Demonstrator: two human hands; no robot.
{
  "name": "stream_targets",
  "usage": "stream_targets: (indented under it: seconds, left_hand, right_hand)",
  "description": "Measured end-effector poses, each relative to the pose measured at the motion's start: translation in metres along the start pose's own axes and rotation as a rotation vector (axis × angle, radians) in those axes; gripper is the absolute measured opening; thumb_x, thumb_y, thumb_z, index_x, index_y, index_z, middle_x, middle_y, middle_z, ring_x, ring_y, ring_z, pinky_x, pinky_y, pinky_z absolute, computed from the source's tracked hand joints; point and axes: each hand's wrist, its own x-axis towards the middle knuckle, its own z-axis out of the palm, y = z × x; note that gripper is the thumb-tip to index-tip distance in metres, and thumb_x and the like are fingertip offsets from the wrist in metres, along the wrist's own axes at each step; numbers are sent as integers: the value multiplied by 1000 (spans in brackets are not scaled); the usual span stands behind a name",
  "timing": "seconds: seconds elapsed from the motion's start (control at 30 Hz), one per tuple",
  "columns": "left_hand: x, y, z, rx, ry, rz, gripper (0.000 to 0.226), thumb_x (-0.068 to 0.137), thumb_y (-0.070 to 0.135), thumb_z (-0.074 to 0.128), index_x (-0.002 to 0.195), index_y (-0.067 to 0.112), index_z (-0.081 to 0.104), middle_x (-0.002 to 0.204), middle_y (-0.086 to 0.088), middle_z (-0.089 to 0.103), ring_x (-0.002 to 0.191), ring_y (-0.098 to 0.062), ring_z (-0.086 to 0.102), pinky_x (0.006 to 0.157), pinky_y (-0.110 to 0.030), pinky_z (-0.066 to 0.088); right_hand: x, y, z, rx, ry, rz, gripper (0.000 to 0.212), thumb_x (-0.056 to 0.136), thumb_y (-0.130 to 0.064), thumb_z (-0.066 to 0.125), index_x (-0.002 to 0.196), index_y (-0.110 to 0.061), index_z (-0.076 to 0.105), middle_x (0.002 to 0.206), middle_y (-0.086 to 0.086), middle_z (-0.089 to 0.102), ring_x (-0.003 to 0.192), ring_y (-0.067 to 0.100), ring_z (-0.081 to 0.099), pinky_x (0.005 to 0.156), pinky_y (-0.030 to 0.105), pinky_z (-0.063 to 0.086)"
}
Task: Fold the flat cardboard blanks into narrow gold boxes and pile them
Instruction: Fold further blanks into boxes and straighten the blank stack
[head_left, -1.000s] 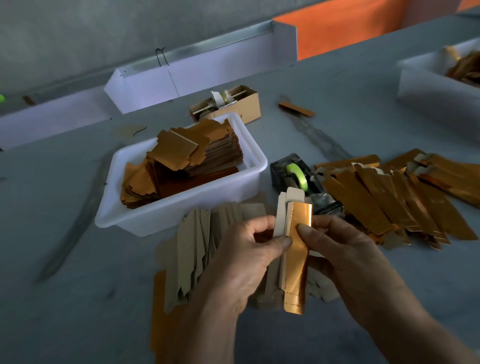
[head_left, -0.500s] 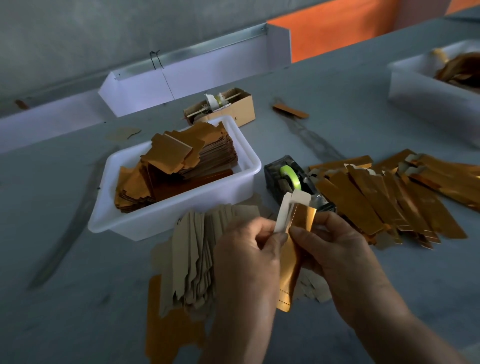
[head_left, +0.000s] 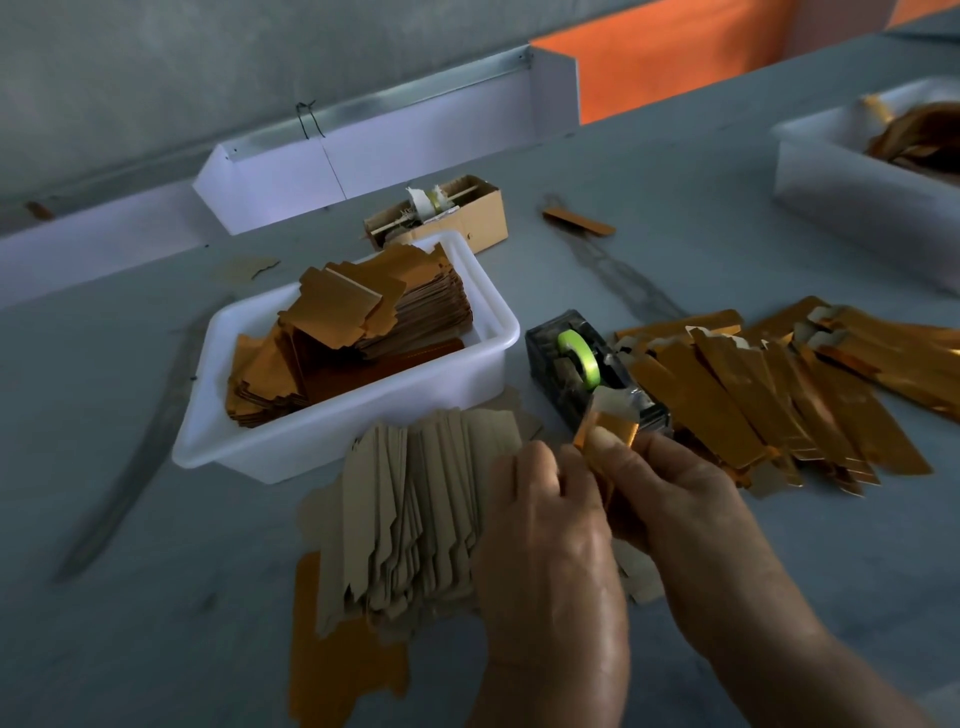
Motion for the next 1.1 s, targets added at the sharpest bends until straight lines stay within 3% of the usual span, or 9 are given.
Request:
stream_targets:
  seconds: [0.1,0.17,0.3,0.4,0.5,0.6,0.77,0.93,1.1]
  left_hand:
    - [5,-6,-4,-160,-29,-61,43,79,23,73,120,30,62,98,9,45,89,-7,51,68,-16,48]
    - [8,-12,-3,-367,-41,-185,31,92,29,58,121,38,55,103,17,42,93,1,46,80,-15,48]
    - [16,-25,-9,-874,-310,-440,13,87,33,65,99,29,61,88,7,68,76,-4,67,63,-16,55]
    - [19,-31,-16,-1165,-467,-541,7,84,19,68,91,17,66,79,2,74,72,-10,72,64,-23,58]
    - [23,-35,-17,-1336,-420,-585,11,73,15,72,83,11,69,77,-2,74,71,-15,73,61,-22,57]
    - [27,-40,-15,-1488,-278,-660,3,81,5,65,82,3,66,72,-3,73,67,-14,72,58,-21,56]
    - [29,-41,-10,-1543,-181,-744,7,84,1,63,78,2,65,71,-4,73,68,-16,72,58,-24,58]
    - [27,-40,-5,-1523,-193,-745,4,85,2,62,83,2,66,82,-9,74,77,-21,73,62,-26,59]
    - [28,-41,-4,-1510,-224,-736,5,85,2,63,84,3,67,81,-8,74,76,-20,73,62,-25,58]
  right_hand:
    - [3,1,1,-16,42,10,22,79,-33,64,92,-15,68,81,3,73,76,14,71,76,34,56]
    - [5,0,0,13,55,27,14,86,-23,60,87,-11,67,76,9,71,72,18,70,74,34,55]
    - [5,-1,-2,111,55,29,17,89,-18,57,78,-8,64,66,8,61,64,20,62,66,32,54]
    - [3,-2,-2,31,25,1,17,85,-26,60,77,-11,65,73,14,62,77,28,63,79,42,55]
    - [7,-11,-12,-162,69,-91,25,76,-42,59,81,-20,68,78,2,69,78,14,67,69,26,51]
    - [23,-25,-32,-450,278,-227,7,87,-31,60,86,-27,64,80,-2,63,69,13,59,56,20,40]
    - [49,-38,-49,-702,176,-191,9,91,-26,58,87,-28,66,68,-3,61,52,11,50,37,16,37]
    - [61,-37,-46,-808,-6,-76,12,87,-39,60,87,-29,68,71,-4,66,56,8,57,45,14,37]
    - [68,-30,-42,-814,34,-64,12,84,-36,65,85,-24,69,70,-3,65,56,9,54,46,18,34]
